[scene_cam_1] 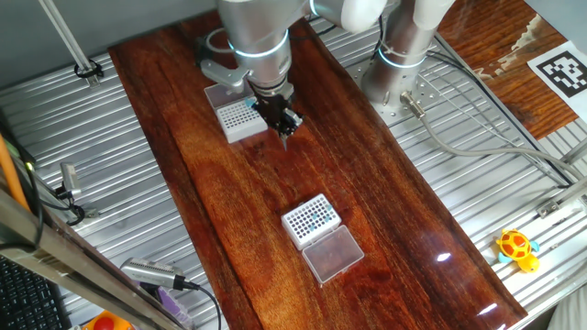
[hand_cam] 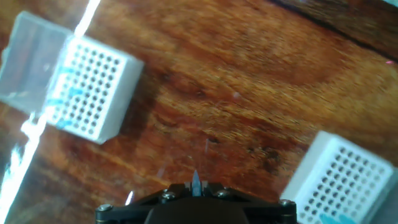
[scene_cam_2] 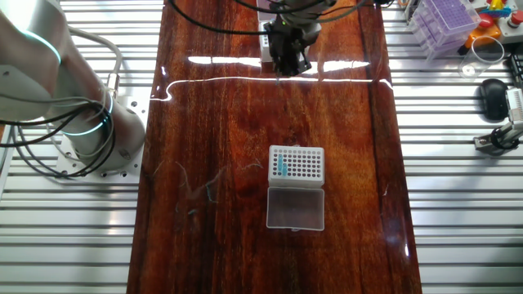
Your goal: Transfer all medium pipette tips from one holder to another
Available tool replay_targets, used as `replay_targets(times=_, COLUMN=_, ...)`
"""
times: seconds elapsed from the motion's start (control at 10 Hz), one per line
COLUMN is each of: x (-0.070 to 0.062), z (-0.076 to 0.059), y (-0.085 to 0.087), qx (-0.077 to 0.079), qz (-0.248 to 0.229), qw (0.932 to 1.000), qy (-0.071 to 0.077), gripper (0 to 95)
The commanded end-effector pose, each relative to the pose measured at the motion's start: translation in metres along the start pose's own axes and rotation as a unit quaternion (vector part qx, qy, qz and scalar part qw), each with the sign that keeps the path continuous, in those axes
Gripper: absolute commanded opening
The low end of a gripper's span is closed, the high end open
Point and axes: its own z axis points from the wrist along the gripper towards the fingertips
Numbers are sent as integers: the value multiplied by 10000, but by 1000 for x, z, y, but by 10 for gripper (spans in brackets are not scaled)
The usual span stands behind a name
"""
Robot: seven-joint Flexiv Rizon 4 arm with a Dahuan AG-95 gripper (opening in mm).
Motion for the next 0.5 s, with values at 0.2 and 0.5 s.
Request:
replay_targets(times=0.2, x=25, z=-7, y=-93, qx=165, qz=-738, qw=9971, qy=-51, gripper=0)
replay_targets(times=0.5, x=40, z=-15, y=-143, qx=173, qz=-1075, qw=9940, qy=-25, gripper=0)
